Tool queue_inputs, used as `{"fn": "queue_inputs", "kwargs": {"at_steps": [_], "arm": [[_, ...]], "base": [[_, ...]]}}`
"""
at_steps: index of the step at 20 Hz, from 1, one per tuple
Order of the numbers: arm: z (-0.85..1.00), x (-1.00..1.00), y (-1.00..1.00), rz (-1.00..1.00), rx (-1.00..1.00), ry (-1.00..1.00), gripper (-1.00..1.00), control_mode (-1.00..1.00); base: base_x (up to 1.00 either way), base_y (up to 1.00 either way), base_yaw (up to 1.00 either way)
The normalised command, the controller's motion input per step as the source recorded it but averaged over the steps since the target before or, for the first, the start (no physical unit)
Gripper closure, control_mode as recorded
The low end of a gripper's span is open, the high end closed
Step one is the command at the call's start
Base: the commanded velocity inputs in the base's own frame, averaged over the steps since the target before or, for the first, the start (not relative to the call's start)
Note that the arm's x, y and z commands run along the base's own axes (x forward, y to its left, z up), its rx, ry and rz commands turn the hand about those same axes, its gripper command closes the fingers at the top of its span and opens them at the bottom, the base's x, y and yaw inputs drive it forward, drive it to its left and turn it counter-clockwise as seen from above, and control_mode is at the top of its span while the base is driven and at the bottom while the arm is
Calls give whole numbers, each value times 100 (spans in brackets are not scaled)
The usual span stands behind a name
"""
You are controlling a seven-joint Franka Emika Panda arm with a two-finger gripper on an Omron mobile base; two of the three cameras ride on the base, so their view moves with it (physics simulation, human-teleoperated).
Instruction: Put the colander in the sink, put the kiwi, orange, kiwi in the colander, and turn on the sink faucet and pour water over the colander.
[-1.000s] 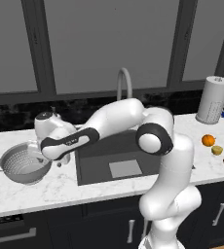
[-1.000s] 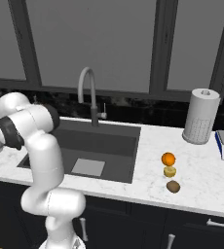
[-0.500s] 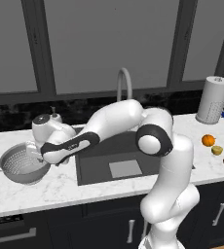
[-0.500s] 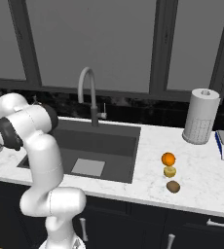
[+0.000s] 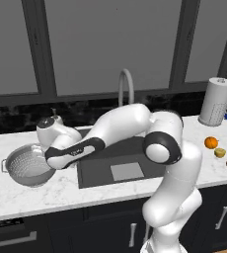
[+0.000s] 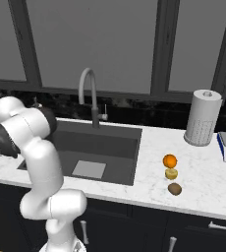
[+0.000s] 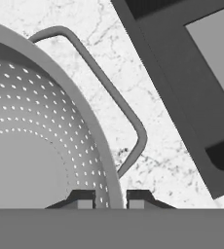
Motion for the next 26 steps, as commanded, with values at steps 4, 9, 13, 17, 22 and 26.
{"fn": "queue_inputs", "kwargs": {"at_steps": [4,9,13,17,22,26], "arm": [[22,-21,-63,0,2,-1,100,-100],[39,-24,-68,0,3,0,100,-100],[29,-32,-83,0,10,0,100,-100],[19,-29,-90,0,11,0,100,-100],[10,-14,-94,0,10,0,100,-100],[9,-4,-94,0,8,0,100,-100]], "base": [[0,0,0],[0,0,0],[0,0,0],[0,0,0],[0,0,0],[0,0,0]]}}
